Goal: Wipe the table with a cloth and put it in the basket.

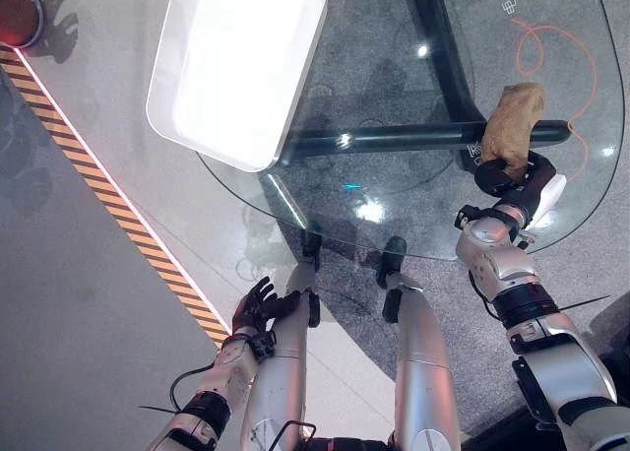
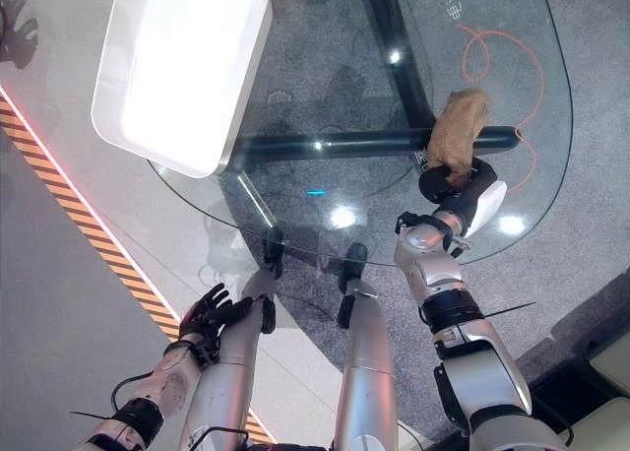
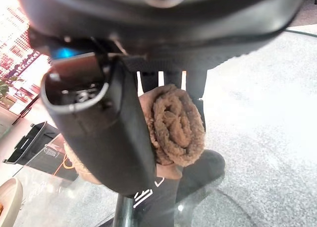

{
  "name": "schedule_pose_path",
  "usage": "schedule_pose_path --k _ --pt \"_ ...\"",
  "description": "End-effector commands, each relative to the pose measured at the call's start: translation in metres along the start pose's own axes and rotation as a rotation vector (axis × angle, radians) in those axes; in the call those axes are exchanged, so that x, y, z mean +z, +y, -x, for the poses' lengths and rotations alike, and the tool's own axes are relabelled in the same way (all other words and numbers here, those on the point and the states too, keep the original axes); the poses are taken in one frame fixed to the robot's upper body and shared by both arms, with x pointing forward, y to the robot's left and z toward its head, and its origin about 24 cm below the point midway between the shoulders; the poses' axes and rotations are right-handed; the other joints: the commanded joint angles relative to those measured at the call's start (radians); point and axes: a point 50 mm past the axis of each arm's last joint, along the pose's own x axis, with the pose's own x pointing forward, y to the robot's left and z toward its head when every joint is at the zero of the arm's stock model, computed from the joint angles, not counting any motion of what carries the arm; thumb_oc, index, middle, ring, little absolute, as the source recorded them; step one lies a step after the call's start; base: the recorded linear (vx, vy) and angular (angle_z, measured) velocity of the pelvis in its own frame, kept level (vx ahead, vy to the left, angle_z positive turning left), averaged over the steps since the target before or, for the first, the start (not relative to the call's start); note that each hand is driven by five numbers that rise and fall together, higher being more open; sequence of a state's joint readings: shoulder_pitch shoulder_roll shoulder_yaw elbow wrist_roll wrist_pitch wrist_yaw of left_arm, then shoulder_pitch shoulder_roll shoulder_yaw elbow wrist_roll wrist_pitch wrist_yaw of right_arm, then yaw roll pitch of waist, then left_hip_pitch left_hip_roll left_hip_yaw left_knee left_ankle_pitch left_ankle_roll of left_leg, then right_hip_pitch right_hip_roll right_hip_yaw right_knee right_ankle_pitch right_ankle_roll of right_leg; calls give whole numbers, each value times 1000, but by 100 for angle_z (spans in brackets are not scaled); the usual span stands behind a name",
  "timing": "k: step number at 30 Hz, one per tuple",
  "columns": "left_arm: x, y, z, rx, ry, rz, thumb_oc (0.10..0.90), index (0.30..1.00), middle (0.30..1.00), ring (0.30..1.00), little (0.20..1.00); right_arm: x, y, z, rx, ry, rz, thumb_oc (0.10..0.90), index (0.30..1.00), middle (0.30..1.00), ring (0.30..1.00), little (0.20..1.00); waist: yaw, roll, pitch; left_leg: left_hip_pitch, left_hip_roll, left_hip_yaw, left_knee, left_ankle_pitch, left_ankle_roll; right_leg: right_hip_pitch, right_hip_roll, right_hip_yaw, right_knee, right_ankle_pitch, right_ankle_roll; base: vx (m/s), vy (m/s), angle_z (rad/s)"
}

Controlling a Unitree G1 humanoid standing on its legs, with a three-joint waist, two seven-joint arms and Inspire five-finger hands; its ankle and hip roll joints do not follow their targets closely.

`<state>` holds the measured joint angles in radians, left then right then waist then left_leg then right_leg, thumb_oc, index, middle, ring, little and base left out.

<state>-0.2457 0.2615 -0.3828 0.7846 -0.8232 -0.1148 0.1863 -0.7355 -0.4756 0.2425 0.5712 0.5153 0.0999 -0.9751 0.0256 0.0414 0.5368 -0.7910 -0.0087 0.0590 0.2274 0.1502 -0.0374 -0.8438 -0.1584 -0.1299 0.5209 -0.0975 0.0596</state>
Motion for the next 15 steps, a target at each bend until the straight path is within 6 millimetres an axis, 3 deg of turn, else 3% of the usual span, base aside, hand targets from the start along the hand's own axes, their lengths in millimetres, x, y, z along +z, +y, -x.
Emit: schedule_pose_path --k 1,9,15 --pt "-17 -2 7 -1 37 21 800 900 900 900 900 37 -16 -10 -27 -186 -59 100 300 300 300 200 2 20 -17 -45 -61 35 198 -205 19 -5 53 -41 -177 149 20 0 0 0" --pt "-17 -1 8 4 36 29 800 900 900 900 900 60 -9 0 67 -317 -16 100 300 300 300 200 0 18 -17 -49 -64 34 198 -207 19 -12 53 -40 -177 148 23 0 0 0" --pt "-16 -5 7 -7 25 31 800 900 900 900 900 68 18 26 339 -427 51 100 300 300 300 200 1 17 -17 -49 -64 36 193 -201 19 -14 51 -44 -176 145 23 0 0 0"
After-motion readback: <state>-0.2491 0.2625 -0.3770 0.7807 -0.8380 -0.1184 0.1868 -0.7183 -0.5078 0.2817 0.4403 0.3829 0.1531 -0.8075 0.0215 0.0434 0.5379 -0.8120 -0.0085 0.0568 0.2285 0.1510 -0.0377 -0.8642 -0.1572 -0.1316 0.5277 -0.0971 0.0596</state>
